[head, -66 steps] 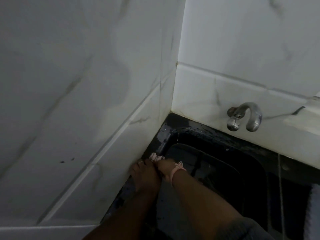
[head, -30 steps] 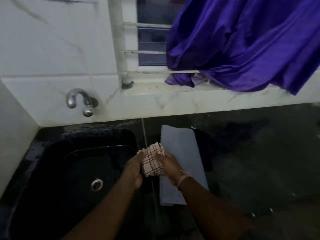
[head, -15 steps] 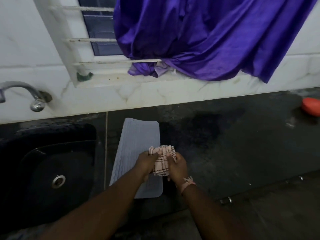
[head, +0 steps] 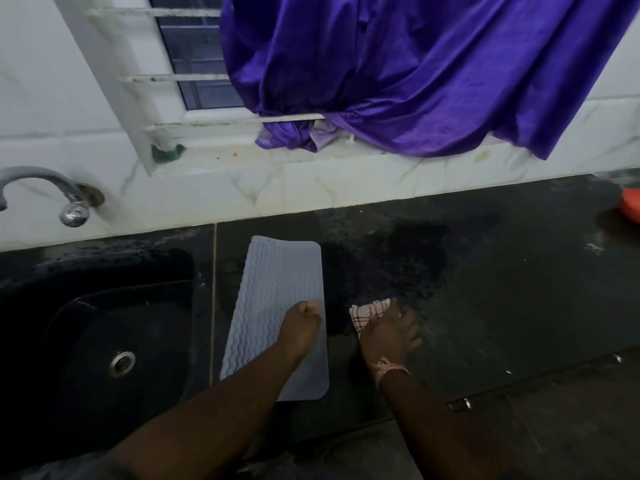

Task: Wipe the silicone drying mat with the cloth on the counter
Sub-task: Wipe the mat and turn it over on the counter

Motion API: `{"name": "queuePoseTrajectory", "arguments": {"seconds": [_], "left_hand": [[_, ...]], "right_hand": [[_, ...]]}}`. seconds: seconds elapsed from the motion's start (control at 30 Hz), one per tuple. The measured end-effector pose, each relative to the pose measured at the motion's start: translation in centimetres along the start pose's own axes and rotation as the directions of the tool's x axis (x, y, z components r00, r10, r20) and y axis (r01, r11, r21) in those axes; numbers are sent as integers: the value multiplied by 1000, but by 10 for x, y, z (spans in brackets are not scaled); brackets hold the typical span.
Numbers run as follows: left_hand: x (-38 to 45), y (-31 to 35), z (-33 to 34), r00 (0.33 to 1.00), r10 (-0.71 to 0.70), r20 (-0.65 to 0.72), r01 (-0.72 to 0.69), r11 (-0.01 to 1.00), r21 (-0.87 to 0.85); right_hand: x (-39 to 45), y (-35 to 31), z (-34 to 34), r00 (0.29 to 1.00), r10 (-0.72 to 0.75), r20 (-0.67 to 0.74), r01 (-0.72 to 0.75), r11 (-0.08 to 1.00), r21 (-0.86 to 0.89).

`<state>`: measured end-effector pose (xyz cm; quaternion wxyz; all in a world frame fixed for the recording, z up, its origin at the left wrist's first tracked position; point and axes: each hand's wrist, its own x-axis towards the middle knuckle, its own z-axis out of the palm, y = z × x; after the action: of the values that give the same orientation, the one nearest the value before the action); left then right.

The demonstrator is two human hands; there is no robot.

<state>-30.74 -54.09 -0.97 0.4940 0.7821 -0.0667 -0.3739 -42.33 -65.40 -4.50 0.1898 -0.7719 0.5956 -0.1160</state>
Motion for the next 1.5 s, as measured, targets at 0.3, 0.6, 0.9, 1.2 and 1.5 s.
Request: {"name": "queuePoseTrajectory", "arguments": {"seconds": [0.3,0.6,0.9,1.2,1.5], "left_hand": [[10,-34,-107,892,-98,-441,166,979,117],[21,-43,-114,915,-292,-279,210,934,-289],[29,-34,-87,901,-361,-241,322,928,-186],[26,-21,-85,870,-403,-284,305,892,-333],[8,-2,-99,889,-328,-319,239,927,-287]], "right_hand": [[-15,-59,40,792,-484,371,459,874,162],[2,-80,55,852,-218,476,102,961,257],[32,-81,55,798,-215,563,7,937,349],[41,-80,57,835,-240,496,24,915,403],[49,-78,56,866,-311,391,104,877,469]]}}
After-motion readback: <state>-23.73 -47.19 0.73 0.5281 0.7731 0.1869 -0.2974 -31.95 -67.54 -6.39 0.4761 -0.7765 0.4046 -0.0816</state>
